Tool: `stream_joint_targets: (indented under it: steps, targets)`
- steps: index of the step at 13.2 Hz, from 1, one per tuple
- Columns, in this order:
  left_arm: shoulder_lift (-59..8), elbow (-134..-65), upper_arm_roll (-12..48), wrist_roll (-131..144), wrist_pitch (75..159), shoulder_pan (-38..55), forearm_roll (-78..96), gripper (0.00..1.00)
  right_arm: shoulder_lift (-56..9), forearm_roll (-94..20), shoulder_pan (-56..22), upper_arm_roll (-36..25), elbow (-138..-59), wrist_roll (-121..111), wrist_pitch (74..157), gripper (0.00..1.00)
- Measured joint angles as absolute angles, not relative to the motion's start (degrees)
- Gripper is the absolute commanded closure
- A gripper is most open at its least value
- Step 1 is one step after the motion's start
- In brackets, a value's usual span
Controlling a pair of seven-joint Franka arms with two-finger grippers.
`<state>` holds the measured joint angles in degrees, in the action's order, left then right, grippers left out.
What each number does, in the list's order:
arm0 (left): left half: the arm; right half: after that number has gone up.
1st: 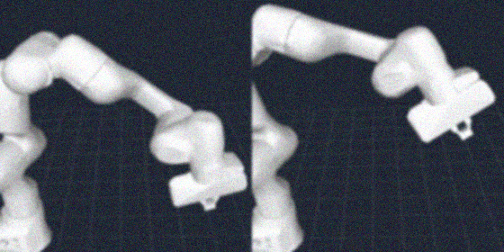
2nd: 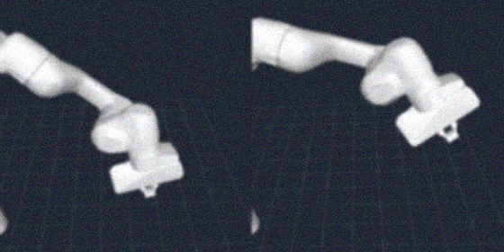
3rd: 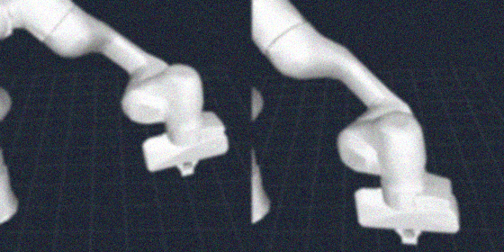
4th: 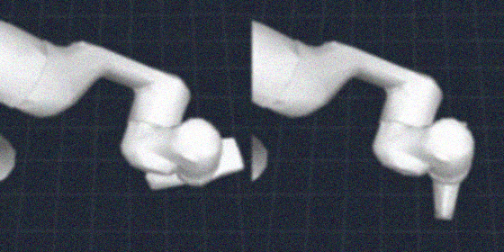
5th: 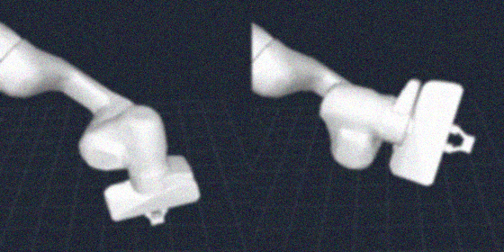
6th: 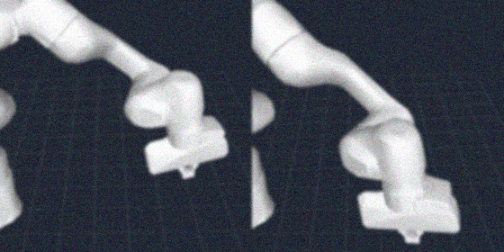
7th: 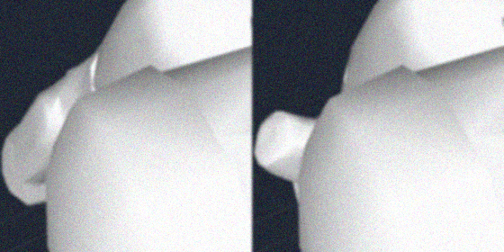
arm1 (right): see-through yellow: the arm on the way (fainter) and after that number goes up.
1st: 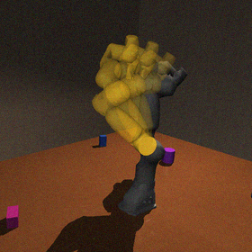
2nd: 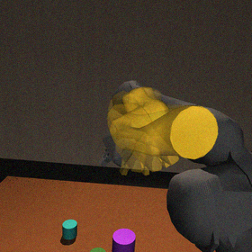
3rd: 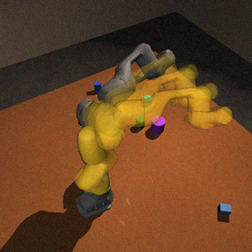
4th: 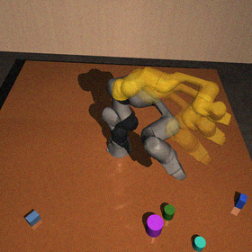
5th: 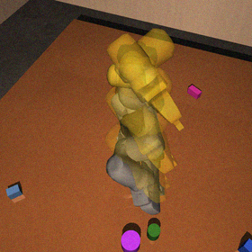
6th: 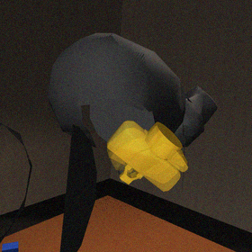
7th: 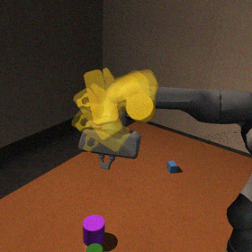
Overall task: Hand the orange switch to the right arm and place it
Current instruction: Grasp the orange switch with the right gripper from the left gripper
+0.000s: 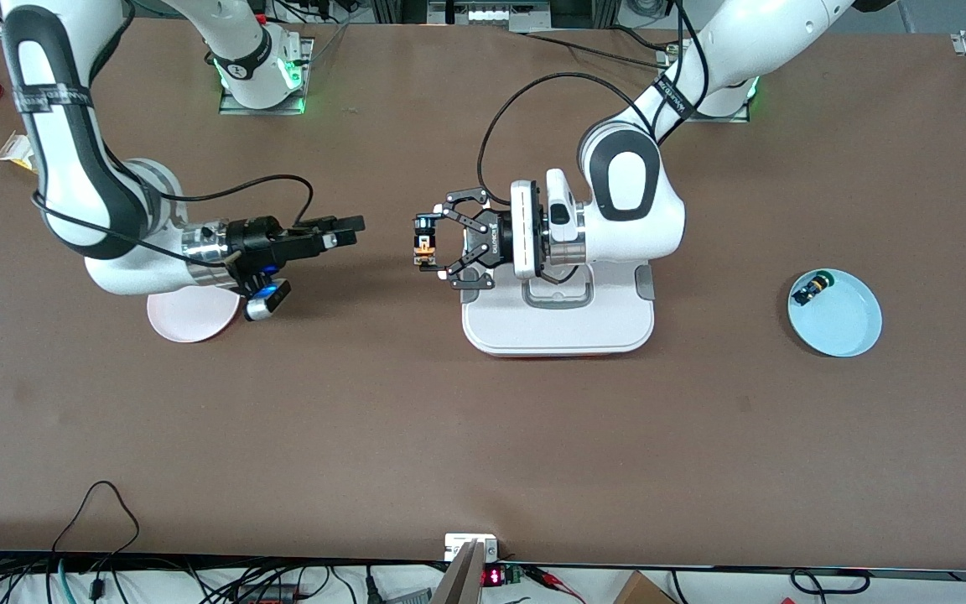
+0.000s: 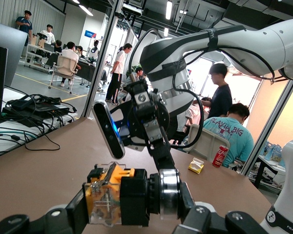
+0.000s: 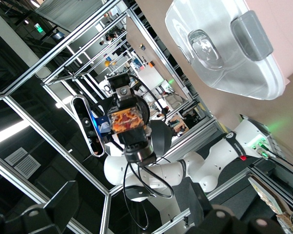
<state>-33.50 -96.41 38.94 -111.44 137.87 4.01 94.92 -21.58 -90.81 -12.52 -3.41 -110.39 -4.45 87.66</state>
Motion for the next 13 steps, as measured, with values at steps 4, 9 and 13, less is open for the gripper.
stream_joint_targets:
  steps: [4,9,13]
  targets:
    - [-33.5,-96.5,38.9,-111.4,137.9,4.0,94.9,0.78,-23.5,-93.4,-15.3,-3.4,-110.3,-5.9,90.3,0.0]
    - [-33.5,-96.5,38.8,-111.4,137.9,3.8,94.9,0.78,-23.5,-98.5,-17.3,-1.0,-109.4,-5.9,96.7,0.0]
    - [-33.5,-96.6,38.8,-111.4,137.9,3.8,94.9,0.78,-23.5,-99.4,-17.4,0.4,-108.7,-5.9,98.8,0.0]
